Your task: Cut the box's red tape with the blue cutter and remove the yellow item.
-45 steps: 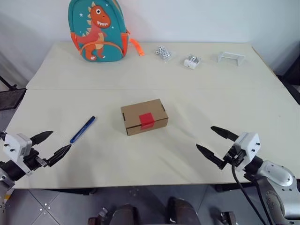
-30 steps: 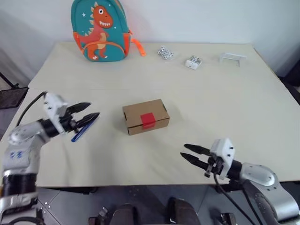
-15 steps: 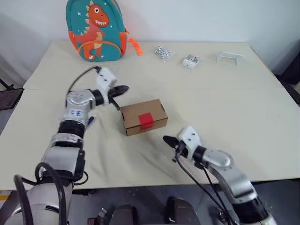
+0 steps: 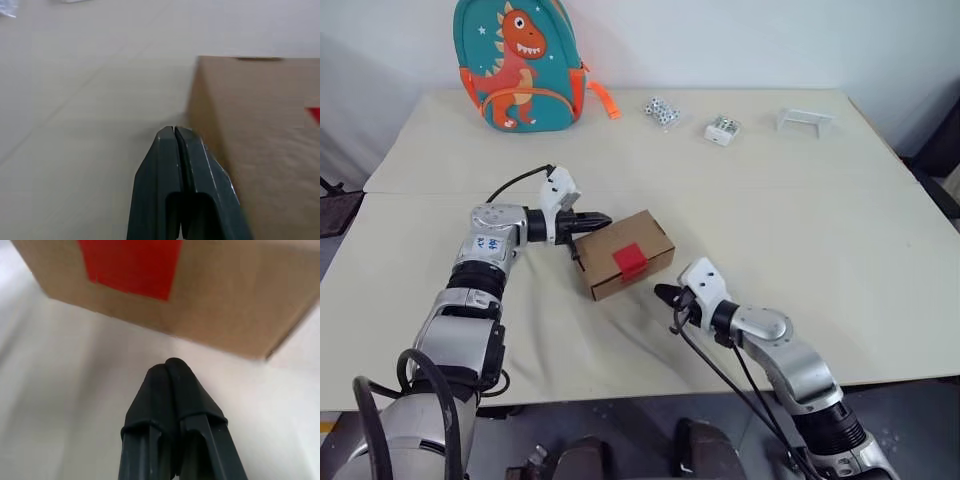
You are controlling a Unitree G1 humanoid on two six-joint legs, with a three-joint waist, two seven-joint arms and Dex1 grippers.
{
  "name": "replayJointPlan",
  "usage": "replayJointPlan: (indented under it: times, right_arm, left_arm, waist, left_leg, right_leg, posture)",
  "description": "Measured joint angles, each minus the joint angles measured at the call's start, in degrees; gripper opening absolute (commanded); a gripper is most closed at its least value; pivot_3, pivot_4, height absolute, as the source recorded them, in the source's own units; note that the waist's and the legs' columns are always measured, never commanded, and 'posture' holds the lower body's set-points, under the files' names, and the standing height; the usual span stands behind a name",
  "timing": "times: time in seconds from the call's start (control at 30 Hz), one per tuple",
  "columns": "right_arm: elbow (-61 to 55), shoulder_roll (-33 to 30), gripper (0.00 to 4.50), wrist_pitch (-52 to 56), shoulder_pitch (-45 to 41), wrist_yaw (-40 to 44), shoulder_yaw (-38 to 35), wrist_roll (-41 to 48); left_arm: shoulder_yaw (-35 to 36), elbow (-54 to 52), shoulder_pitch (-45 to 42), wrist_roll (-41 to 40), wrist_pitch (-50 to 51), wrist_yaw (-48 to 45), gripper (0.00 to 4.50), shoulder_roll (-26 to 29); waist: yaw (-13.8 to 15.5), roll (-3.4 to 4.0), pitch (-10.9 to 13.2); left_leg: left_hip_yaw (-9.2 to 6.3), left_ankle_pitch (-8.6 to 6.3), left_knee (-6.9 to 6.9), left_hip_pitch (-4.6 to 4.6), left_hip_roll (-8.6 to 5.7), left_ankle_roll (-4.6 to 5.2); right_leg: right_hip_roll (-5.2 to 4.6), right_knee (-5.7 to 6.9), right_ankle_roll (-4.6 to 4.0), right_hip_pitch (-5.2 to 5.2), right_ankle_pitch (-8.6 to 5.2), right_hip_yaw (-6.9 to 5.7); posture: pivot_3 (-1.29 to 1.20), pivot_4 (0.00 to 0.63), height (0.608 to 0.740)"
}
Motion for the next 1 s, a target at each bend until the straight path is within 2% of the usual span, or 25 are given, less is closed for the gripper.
replayJointPlan:
  times: [0.3, 0.63, 0.7, 0.8, 1.0]
  right_arm:
    - [2.5, -1.3, 0.0, -0.3, -1.9, 1.2, -2.0, 0.0]
    - [5.4, -0.8, 0.0, -1.1, -3.7, 1.5, -2.0, -0.2]
    - [4.2, -1.5, 0.0, 1.3, -3.8, 1.8, -2.0, 0.1]
    - [-2.2, -6.0, 0.0, 9.3, -3.0, 4.2, -2.3, 2.5]
    - [-7.9, -4.9, 0.0, 20.3, -3.0, 4.2, -2.2, 6.7]
  left_arm:
    - [-0.1, -17.5, 9.7, -2.5, 19.1, -4.9, 0.02, 5.1]
    - [0.3, -21.1, 8.3, -3.8, 24.5, -1.0, 0.02, 5.6]
    - [0.0, -21.4, 7.2, -3.9, 24.6, -1.4, 0.02, 6.0]
    - [-0.3, -20.7, 7.2, -3.3, 22.6, -1.8, 0.02, 7.4]
    - [-2.3, -21.1, 9.6, -3.3, 22.7, -3.5, 0.02, 7.5]
  waist:
    - [0.0, 0.01, 0.0]
    - [0.1, 0.01, 0.0]
    - [0.1, 0.01, 0.0]
    - [0.2, 0.01, 0.0]
    - [0.2, 0.01, 0.0]
  left_leg:
    - [-0.03, 0.0, 0.08, -0.02, 0.02, 0.0]
    - [-0.08, 0.0, 0.31, -0.09, 0.03, -0.01]
    - [-0.07, 0.0, 0.37, -0.09, 0.03, 0.0]
    - [-0.14, -0.01, 0.39, -0.1, 0.03, -0.01]
    - [-0.13, -0.01, 0.4, -0.13, 0.03, -0.01]
  right_leg:
    - [0.0, 0.07, 0.0, -0.02, 0.0, 0.03]
    - [-0.01, 0.23, 0.0, -0.02, 0.0, 0.04]
    - [-0.02, 0.27, 0.0, -0.01, 0.0, 0.07]
    - [-0.03, 0.31, 0.0, -0.01, 0.0, 0.04]
    - [-0.03, 0.33, -0.01, -0.04, 0.0, 0.04]
  posture:
    - [0.0, 0.15, 0.74]
    - [0.0, 0.15, 0.74]
    - [0.0, 0.15, 0.74]
    - [0.0, 0.15, 0.74]
    - [0.0, 0.15, 0.74]
